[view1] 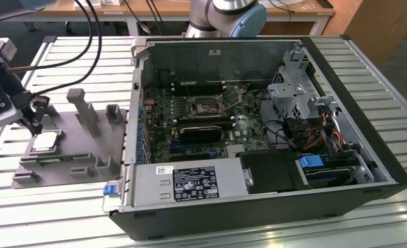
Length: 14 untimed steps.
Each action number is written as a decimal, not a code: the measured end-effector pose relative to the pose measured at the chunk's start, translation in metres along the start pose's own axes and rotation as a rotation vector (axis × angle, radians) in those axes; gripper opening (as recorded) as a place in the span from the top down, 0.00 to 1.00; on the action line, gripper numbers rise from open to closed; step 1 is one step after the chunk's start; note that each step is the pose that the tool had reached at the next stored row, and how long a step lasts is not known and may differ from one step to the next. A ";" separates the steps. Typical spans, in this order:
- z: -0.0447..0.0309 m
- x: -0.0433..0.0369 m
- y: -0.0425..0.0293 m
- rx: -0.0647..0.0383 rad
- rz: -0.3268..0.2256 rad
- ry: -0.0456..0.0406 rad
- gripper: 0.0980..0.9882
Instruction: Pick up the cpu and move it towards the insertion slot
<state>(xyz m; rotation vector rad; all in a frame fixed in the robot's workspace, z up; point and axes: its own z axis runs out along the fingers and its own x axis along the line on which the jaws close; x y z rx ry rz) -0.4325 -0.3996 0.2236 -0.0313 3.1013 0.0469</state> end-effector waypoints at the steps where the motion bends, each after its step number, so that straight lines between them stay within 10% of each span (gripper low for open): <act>1: 0.0013 0.0001 -0.0006 0.000 0.000 0.0002 1.00; 14: 0.0198 0.0017 -0.0017 0.001 0.020 -0.0003 1.00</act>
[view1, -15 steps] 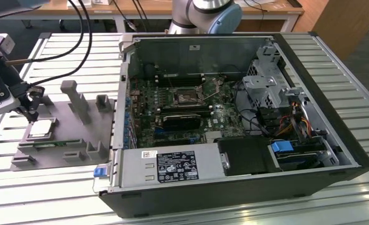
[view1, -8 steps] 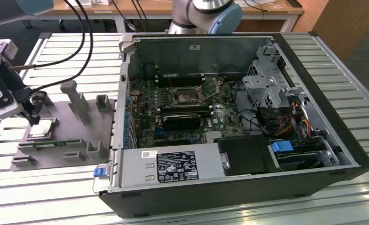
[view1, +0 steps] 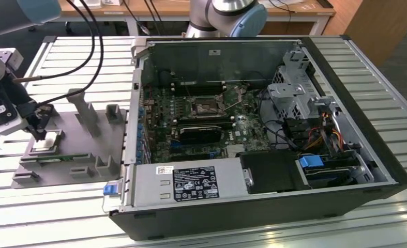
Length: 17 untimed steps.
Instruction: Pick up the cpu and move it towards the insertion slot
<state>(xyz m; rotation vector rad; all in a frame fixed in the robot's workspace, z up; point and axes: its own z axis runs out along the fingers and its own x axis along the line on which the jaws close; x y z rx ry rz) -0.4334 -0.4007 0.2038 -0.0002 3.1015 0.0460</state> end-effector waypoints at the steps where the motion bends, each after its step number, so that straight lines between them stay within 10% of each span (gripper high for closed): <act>1: 0.0013 0.0005 -0.0001 0.000 0.001 0.0000 1.00; 17: 0.0061 0.0013 -0.0015 0.001 0.002 -0.0003 0.93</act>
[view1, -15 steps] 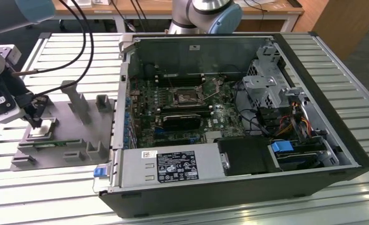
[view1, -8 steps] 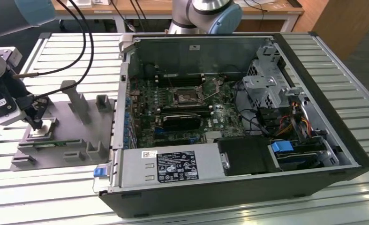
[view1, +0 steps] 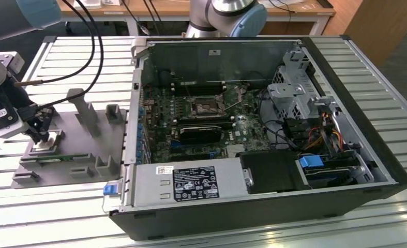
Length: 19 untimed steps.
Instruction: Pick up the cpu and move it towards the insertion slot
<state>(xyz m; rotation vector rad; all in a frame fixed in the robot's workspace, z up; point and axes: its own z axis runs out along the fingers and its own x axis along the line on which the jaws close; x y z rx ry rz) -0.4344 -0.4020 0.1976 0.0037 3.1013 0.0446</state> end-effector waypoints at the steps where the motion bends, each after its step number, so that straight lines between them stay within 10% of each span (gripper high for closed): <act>1: 0.0000 0.0000 0.0000 0.000 0.000 0.0000 0.78; 10: 0.0001 0.0000 0.0000 0.001 0.000 0.0001 0.45; 19: 0.0054 0.0001 -0.0002 0.000 -0.029 0.0015 0.45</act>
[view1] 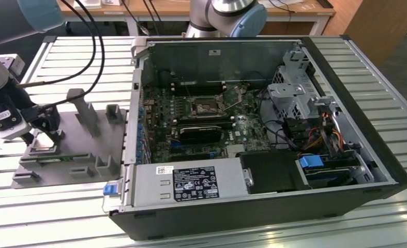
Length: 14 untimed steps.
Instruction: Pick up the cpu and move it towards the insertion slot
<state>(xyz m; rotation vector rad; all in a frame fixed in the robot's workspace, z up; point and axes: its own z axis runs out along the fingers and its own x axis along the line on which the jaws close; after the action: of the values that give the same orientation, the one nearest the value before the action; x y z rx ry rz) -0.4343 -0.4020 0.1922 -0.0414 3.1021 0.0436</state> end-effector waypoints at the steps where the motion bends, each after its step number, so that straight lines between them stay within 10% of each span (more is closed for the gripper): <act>1: 0.0000 0.0000 0.0000 0.000 0.002 0.0000 0.45; 14: 0.0042 -0.0016 -0.0001 0.000 0.004 -0.0004 0.37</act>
<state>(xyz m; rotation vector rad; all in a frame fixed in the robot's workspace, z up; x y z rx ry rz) -0.4325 -0.4020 0.1880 -0.0359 3.1019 0.0435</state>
